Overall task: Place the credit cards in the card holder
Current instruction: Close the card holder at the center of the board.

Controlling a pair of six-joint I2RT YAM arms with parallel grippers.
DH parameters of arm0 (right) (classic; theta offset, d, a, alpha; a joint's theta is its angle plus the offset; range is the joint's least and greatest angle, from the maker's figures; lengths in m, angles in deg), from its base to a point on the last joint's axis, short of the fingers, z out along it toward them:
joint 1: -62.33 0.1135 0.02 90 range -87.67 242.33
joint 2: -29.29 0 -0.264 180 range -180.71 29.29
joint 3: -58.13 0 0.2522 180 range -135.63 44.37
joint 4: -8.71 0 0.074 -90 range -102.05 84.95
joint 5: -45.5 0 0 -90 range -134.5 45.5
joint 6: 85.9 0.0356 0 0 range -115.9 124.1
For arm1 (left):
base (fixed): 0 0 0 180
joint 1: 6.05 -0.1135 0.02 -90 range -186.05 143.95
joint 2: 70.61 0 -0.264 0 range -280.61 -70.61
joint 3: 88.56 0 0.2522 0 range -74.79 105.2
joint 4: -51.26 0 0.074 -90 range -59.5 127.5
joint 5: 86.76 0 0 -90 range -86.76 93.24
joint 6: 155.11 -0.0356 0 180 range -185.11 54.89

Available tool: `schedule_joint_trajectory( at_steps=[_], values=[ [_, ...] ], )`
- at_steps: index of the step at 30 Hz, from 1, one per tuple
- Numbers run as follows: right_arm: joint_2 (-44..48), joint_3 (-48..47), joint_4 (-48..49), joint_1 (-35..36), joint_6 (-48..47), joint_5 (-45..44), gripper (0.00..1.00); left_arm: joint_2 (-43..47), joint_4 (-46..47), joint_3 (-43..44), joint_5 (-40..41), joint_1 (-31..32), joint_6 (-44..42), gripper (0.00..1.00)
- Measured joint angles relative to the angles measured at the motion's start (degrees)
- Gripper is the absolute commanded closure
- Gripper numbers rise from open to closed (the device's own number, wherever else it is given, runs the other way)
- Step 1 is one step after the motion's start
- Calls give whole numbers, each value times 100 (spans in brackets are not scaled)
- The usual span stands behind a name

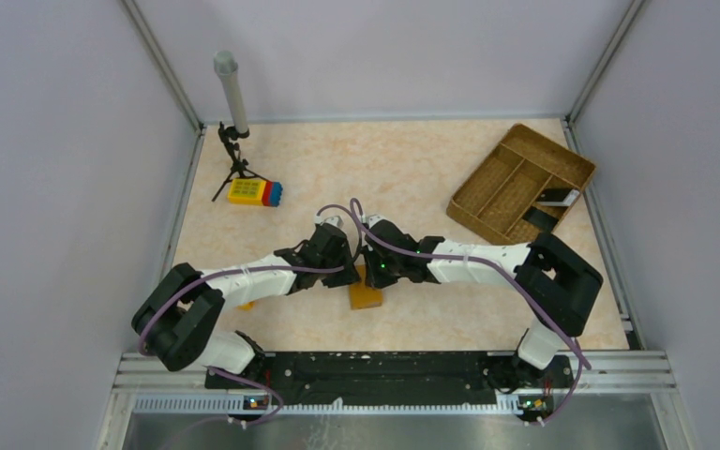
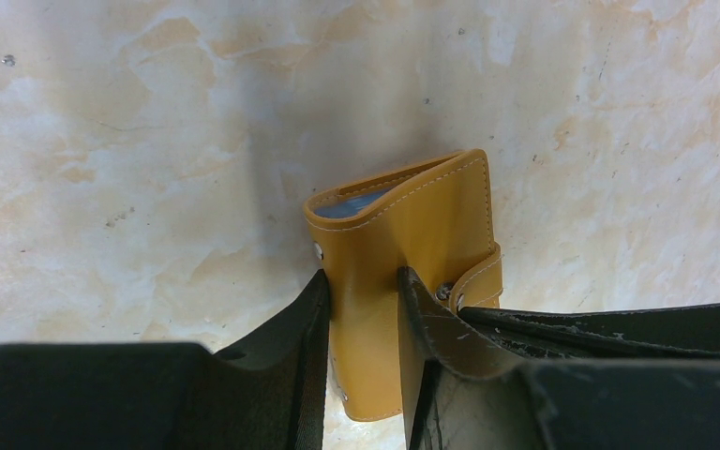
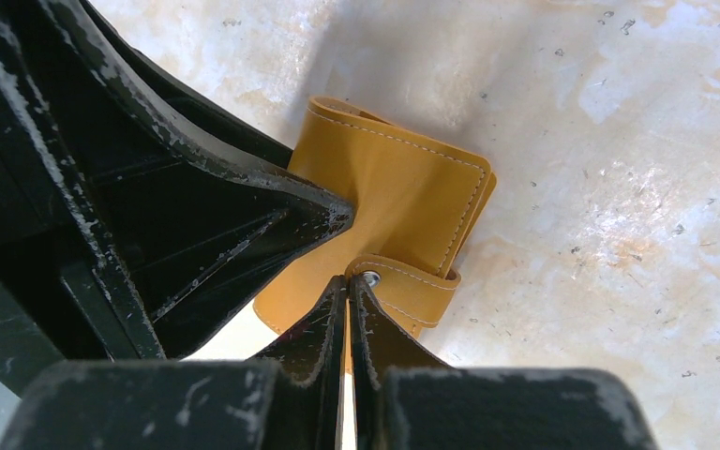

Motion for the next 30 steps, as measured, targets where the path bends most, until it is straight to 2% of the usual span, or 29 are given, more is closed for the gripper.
schedule_joint_trajectory(
  at_steps=[13,30],
  values=[
    [-26,177,350,-81,50,101,100,0,-2,0,2,0,0,76],
    [-57,890,1628,-507,496,979,100,0,-4,0,7,0,4,76]
  ],
)
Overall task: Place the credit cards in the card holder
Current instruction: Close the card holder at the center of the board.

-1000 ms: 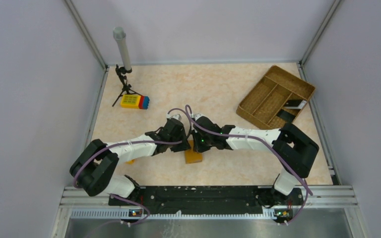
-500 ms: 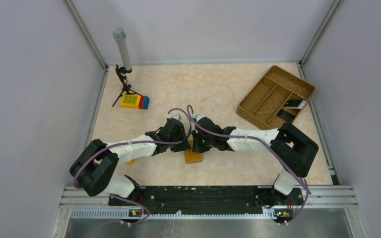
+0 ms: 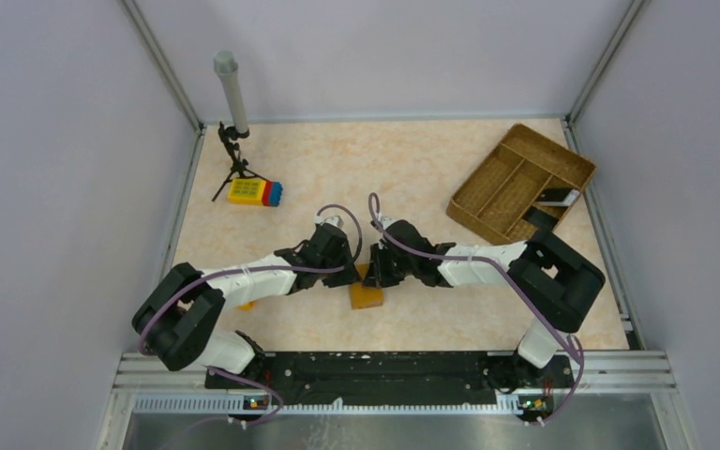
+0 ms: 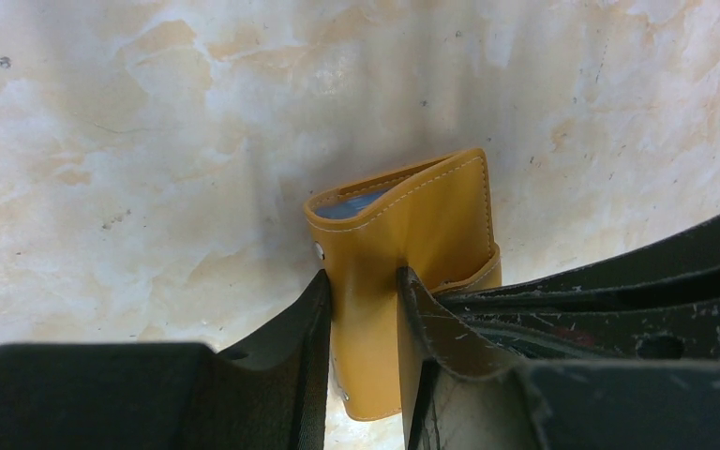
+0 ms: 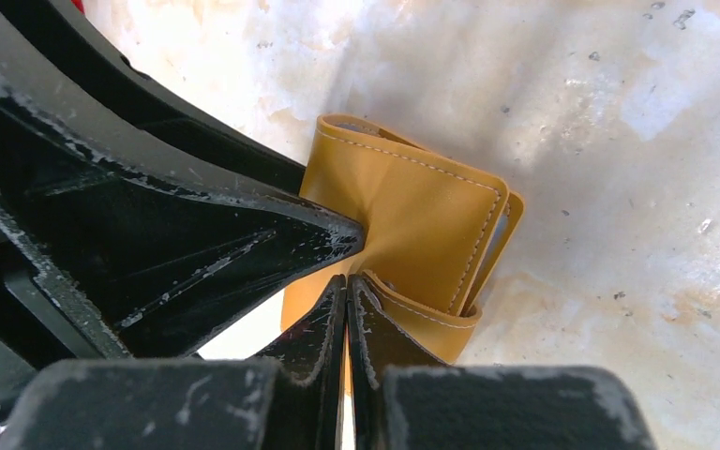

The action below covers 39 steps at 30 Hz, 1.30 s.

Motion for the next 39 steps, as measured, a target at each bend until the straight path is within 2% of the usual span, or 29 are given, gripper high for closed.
schedule_joint_trajectory(
  at_steps=[18,33,36,39],
  values=[
    [-424,890,2129,-769,807,1482,100,-74,140,0,-4,15,79,77],
    [-599,1438,3215,-1102,1257,1829,100,-103,271,0,28,59,151,77],
    [-682,1440,3346,-1134,1305,1937,100,-101,275,0,24,59,146,73],
    [-728,1440,3451,-1161,1309,2024,100,-76,271,0,28,59,127,62]
  ],
)
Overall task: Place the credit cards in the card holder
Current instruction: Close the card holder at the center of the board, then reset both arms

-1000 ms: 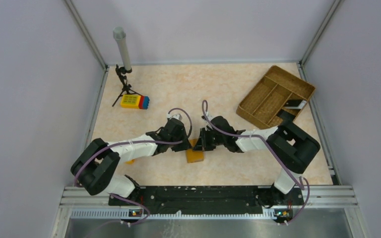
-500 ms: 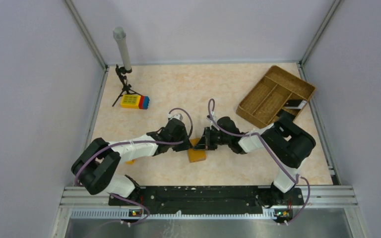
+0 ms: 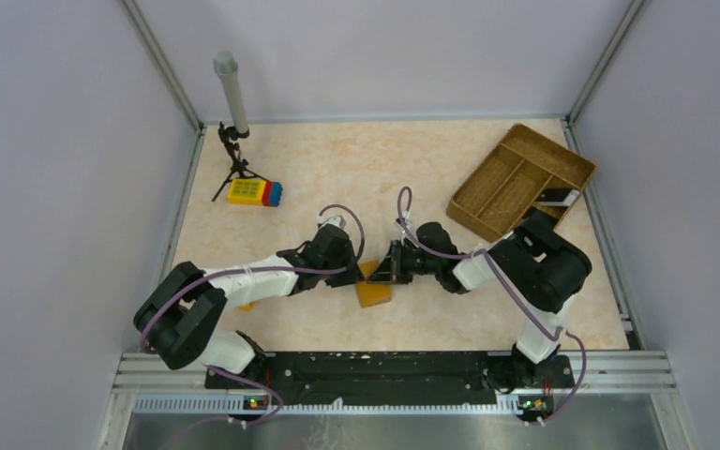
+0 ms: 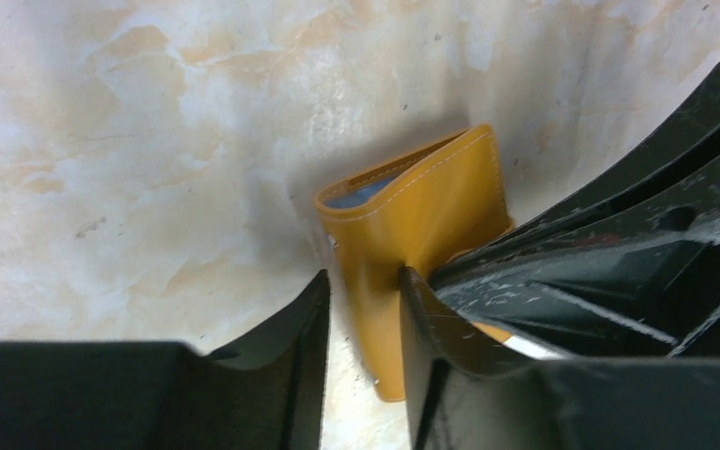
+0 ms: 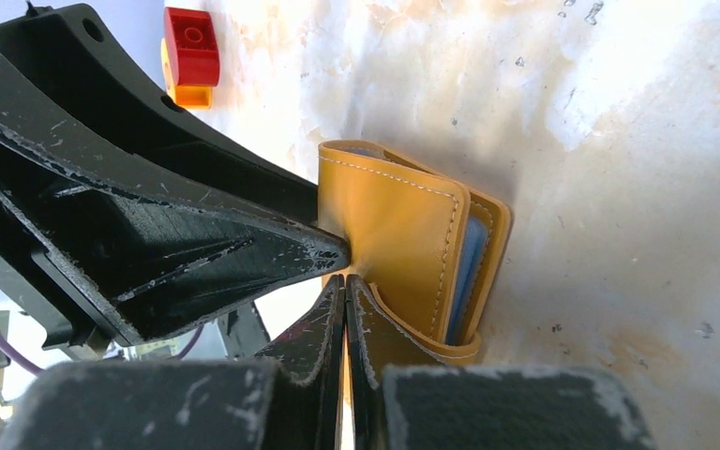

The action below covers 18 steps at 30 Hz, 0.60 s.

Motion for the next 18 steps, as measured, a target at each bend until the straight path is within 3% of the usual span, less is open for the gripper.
schedule_joint_trajectory(
  at_steps=[5,8,10,15,18],
  values=[
    [262,-20,-372,-96,-313,-33,100,267,-503,0,55,-39,-221,23],
    [610,-105,-1069,-232,-691,-122,90,553,-837,15,103,-166,-437,6],
    [833,-297,-1696,-282,-1021,-181,79,673,-1032,83,125,-352,-570,1],
    [1427,-811,-2863,-297,-1580,-186,40,758,-1438,503,129,-868,-966,1],
    [1978,-1217,-3624,-302,-1917,-507,32,925,-1644,782,107,-1303,-1189,1]
  ],
)
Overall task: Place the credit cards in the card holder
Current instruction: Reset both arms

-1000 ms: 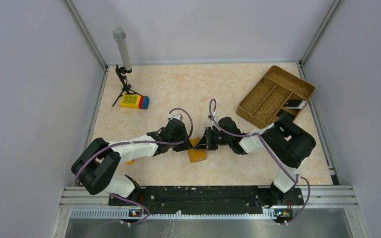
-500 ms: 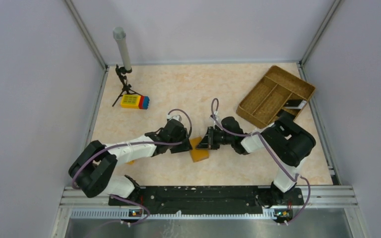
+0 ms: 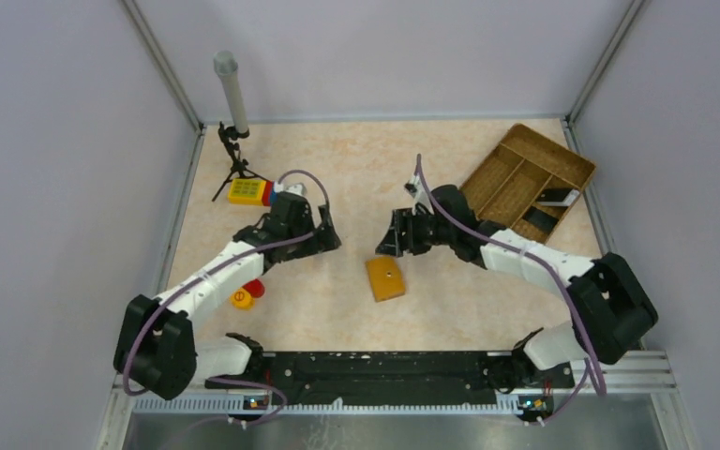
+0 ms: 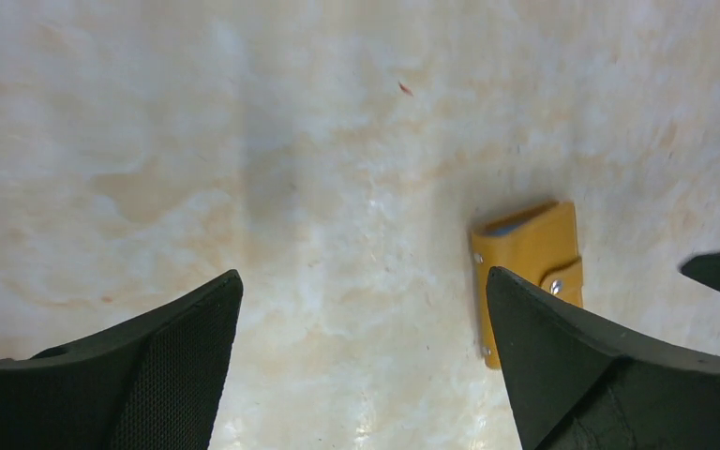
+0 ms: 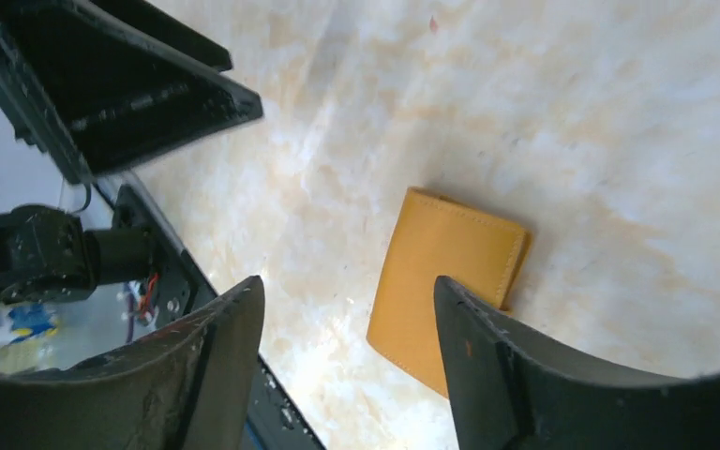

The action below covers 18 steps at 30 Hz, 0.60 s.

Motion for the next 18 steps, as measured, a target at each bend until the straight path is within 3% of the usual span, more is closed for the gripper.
schedule_joint_trajectory(
  at_steps=[5,11,18],
  values=[
    [660,-553,-1143,-356,-404,-732,28,476,-315,267,-184,-1102,-348,1],
    [1246,-581,-2439,-1749,-656,-1784,25,1165,-855,505,-212,-2345,-817,1],
    [2699,-645,-3281,-1980,-1217,-3624,24,2524,-1095,824,258,-2507,-1609,1]
  ],
)
